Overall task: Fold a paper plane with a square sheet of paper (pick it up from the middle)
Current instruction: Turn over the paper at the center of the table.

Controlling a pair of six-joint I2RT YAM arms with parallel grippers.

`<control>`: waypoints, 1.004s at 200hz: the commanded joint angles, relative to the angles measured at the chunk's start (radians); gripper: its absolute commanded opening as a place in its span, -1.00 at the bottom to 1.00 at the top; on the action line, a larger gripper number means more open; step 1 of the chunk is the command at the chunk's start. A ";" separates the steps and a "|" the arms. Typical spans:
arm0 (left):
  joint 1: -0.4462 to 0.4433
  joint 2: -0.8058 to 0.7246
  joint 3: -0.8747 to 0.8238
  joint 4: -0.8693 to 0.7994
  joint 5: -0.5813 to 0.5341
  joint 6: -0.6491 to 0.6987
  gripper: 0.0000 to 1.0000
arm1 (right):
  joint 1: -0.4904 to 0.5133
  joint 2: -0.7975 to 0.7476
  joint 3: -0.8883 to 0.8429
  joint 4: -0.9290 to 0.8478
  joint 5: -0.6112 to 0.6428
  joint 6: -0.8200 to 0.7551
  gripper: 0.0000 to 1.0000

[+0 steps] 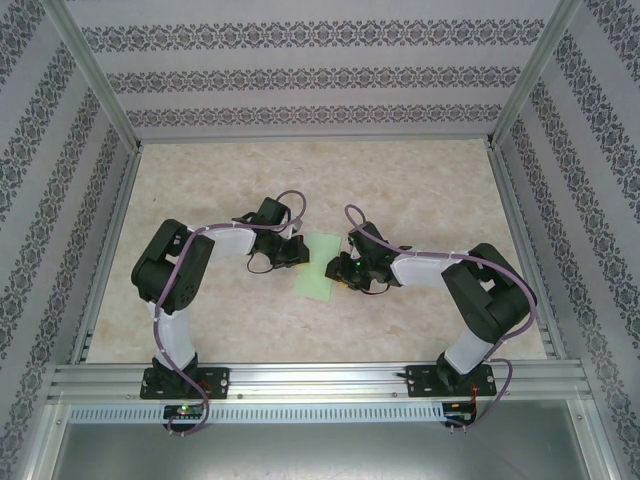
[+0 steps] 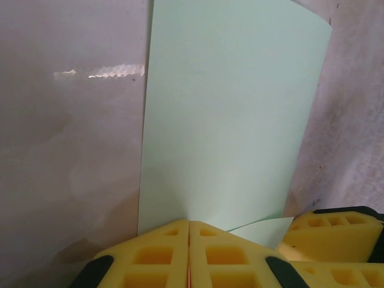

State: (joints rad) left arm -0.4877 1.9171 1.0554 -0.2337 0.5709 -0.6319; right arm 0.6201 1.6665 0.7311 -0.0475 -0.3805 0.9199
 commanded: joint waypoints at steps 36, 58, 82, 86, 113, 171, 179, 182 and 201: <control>-0.013 0.002 0.009 -0.018 0.004 0.018 -0.81 | 0.021 0.031 0.008 0.142 -0.018 0.022 -0.47; -0.012 0.003 0.010 -0.018 0.006 0.015 -0.81 | 0.019 0.036 0.010 0.133 -0.012 0.024 -0.36; -0.013 -0.002 0.009 -0.025 0.001 0.019 -0.81 | 0.019 0.017 -0.001 0.137 0.001 0.030 -0.34; -0.013 -0.004 0.008 -0.024 0.001 0.017 -0.81 | 0.018 0.015 -0.001 0.134 0.005 0.029 -0.34; -0.013 -0.009 0.010 -0.019 0.003 0.009 -0.81 | 0.012 0.029 -0.015 0.195 -0.031 0.033 -0.42; -0.013 -0.041 0.011 -0.006 -0.006 -0.017 -0.81 | 0.003 0.016 -0.055 0.262 -0.035 0.042 -0.68; -0.013 -0.048 0.014 -0.007 -0.007 -0.021 -0.81 | 0.001 0.012 -0.058 0.259 -0.031 0.037 -0.70; -0.012 -0.051 0.014 -0.006 -0.009 -0.022 -0.81 | 0.001 0.010 -0.057 0.257 -0.033 0.035 -0.72; -0.014 -0.076 0.021 -0.007 -0.017 -0.030 -0.80 | -0.005 -0.005 -0.052 0.238 -0.045 0.020 -0.89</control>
State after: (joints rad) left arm -0.4877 1.9015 1.0554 -0.2344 0.5671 -0.6415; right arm 0.6292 1.6917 0.6868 0.1696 -0.4076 0.9577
